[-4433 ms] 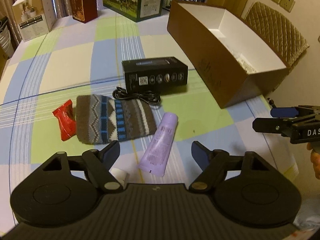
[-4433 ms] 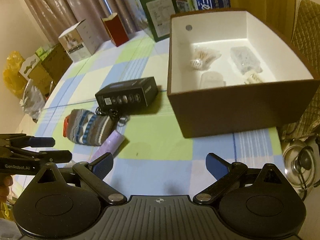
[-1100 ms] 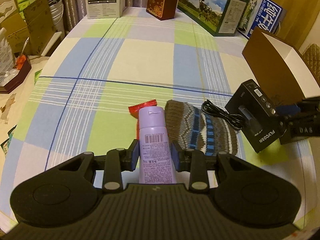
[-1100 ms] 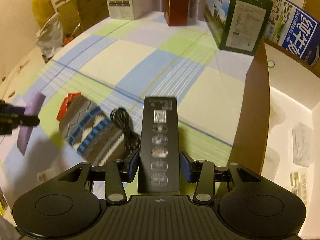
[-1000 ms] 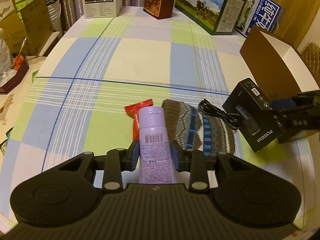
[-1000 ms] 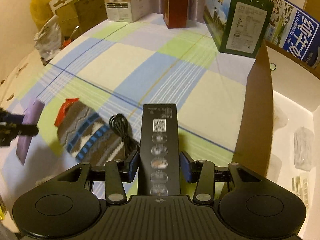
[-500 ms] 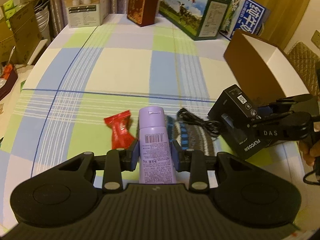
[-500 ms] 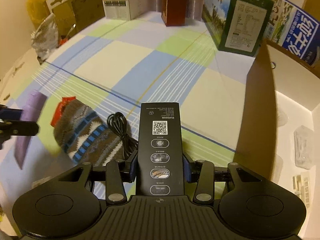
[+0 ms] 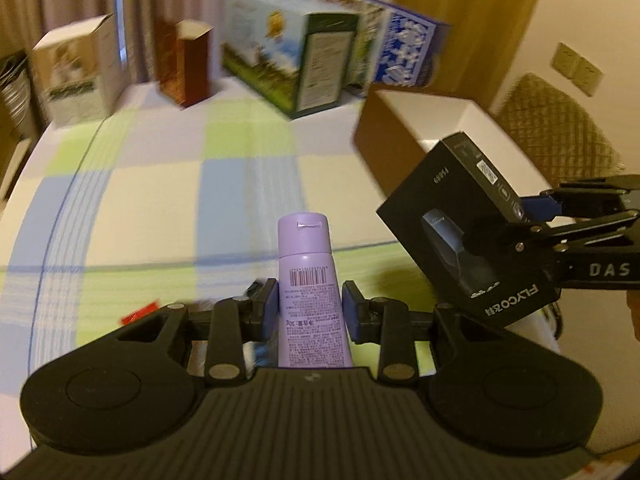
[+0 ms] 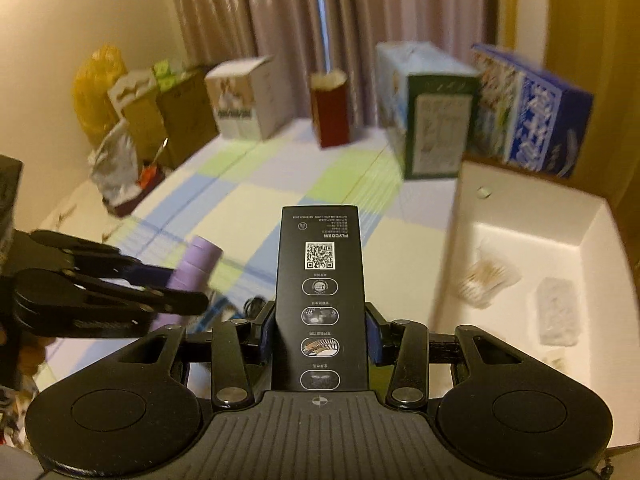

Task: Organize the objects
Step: 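Carry lavender tube with left tool while right tool carries shaver box into brown box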

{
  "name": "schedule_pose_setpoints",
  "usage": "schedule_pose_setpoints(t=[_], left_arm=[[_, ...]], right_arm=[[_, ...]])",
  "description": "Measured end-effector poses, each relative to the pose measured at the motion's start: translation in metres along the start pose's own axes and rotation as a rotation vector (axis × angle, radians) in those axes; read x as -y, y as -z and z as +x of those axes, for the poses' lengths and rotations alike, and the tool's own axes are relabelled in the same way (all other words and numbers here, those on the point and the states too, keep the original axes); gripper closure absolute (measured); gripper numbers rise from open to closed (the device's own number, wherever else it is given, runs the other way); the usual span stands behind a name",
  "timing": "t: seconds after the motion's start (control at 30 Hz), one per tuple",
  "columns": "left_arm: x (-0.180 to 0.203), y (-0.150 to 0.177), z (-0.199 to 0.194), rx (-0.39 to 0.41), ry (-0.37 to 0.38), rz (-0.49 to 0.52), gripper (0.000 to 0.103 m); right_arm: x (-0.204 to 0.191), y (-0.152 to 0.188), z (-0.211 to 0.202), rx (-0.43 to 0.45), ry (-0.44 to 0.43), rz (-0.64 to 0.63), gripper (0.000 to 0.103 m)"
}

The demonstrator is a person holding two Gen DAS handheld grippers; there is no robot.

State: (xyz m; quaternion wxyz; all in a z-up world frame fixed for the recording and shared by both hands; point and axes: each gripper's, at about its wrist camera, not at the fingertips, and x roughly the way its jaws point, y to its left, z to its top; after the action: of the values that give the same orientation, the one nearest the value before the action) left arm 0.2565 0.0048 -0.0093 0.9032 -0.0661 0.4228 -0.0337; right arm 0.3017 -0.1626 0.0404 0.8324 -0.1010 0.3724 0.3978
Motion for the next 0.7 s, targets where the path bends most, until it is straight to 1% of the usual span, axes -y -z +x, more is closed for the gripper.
schedule_pose_setpoints(t=[0.23,0.4,0.53,0.6,0.7], left_arm=[[0.054,-0.036,0.009,0.051,0.089,0.081,0.075],[0.093,-0.063,0.024,0.079,0.143,0.126,0.075],[0.12,-0.083,0.038,0.087,0.179,0.15,0.075],[0.134,-0.095,0.048,0.087,0.188,0.162,0.075],[0.15,-0.11,0.068,0.072,0.195,0.169,0.075]], right_arm=[[0.044,-0.011,-0.048,0.086,0.036,0.08,0.063],[0.087,-0.021,-0.068,0.12,0.112,0.122,0.063],[0.122,-0.03,-0.072,0.126,0.156,0.154,0.063],[0.139,-0.034,-0.068,0.12,0.183,0.167,0.063],[0.162,-0.038,-0.059,0.111,0.199,0.191,0.063]])
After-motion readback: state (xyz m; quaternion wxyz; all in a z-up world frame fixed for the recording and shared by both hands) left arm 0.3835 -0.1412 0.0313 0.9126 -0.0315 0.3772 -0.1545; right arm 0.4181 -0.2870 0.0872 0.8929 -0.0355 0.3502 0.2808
